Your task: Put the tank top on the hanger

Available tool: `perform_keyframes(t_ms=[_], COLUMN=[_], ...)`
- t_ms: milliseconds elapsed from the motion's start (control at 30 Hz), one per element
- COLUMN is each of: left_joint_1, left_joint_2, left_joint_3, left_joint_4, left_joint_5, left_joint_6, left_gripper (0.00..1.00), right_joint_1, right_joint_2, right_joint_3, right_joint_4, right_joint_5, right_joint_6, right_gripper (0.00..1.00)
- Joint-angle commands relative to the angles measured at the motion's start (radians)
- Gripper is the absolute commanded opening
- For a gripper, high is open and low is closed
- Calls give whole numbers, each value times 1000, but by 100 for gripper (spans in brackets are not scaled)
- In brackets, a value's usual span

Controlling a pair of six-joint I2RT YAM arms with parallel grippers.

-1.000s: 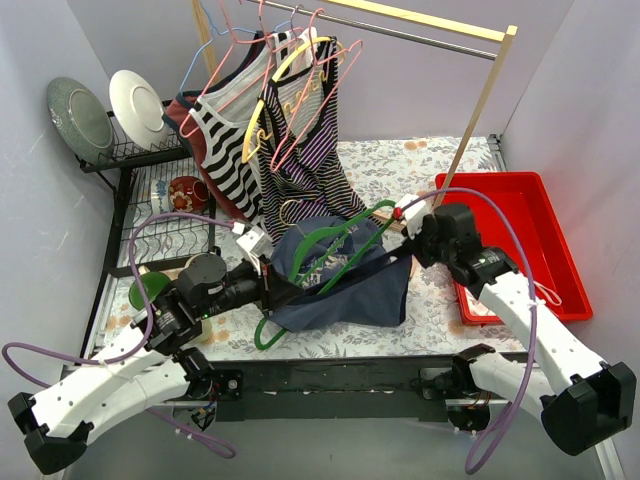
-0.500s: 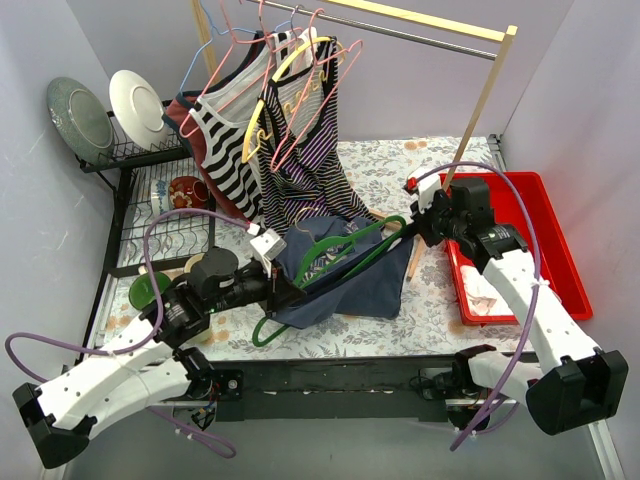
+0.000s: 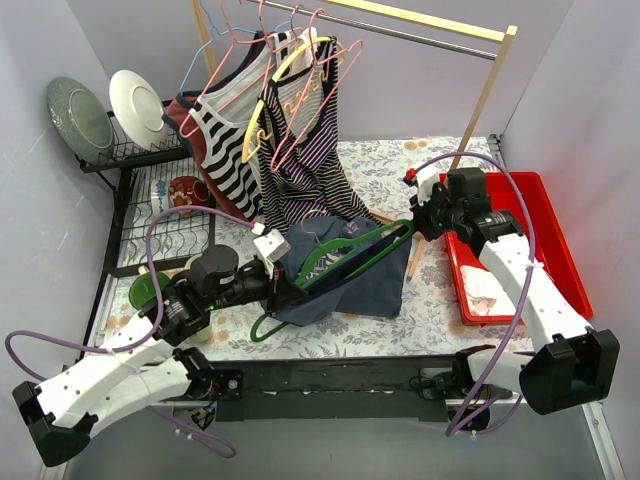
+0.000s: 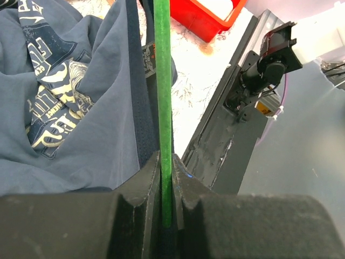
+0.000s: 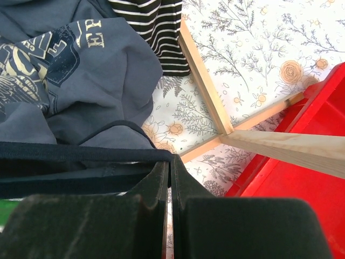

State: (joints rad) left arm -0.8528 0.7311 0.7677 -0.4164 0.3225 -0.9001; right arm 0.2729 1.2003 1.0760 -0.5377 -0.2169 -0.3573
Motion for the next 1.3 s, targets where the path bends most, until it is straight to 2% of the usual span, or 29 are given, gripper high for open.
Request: perform_keyframes(t_ms=[0, 267, 467, 600, 700, 867, 933, 1000, 1067, 1167, 1200, 1233, 1267], left_joint_1=[1, 1, 1, 1, 1, 1, 1, 1, 1, 1, 1, 1, 3], left_joint_2=[-15, 59, 131, 204, 255, 292, 286, 255, 225, 208, 205, 205, 205], left_joint_3=[48, 90, 130, 160, 185, 226, 235, 249, 260, 289, 301, 311, 315], left_joint_4=[-41, -130, -148, -159, -153, -108, -84, -55, -42, -39, -48, -51, -55], left_joint_5=[-2, -134, -67, 42, 53, -17, -74, -102, -128, -149, -155, -161, -168], left_joint_6=[35, 86, 130, 156, 162, 156, 148, 145, 138, 142, 145, 147, 153], left_gripper=[0, 0, 0, 0, 0, 0, 0, 0, 0, 0, 0, 0, 0], right_joint_1=[-24, -34, -34, -32, -32, -34, -32, -34, -32, -32, -34, -32, -32], right_joint_2=[-4, -48, -58, -53, -41, -74, -102, -132, -154, -237, -284, -306, -326], right_joint_3=[64, 90, 133, 206, 257, 329, 349, 346, 316, 234, 223, 216, 220], right_joint_4=[19, 2, -25, -48, -79, -165, -201, -237, -283, -282, -277, -275, -271], right_joint_5=[19, 34, 24, -60, -163, -461, -481, -432, -345, -271, -265, -259, -233], right_joint_6=[11, -12, -25, -8, 4, -35, -57, -81, -138, -164, -167, -166, -161], right_gripper=[1, 1, 1, 1, 1, 1, 1, 1, 7, 37, 64, 77, 85])
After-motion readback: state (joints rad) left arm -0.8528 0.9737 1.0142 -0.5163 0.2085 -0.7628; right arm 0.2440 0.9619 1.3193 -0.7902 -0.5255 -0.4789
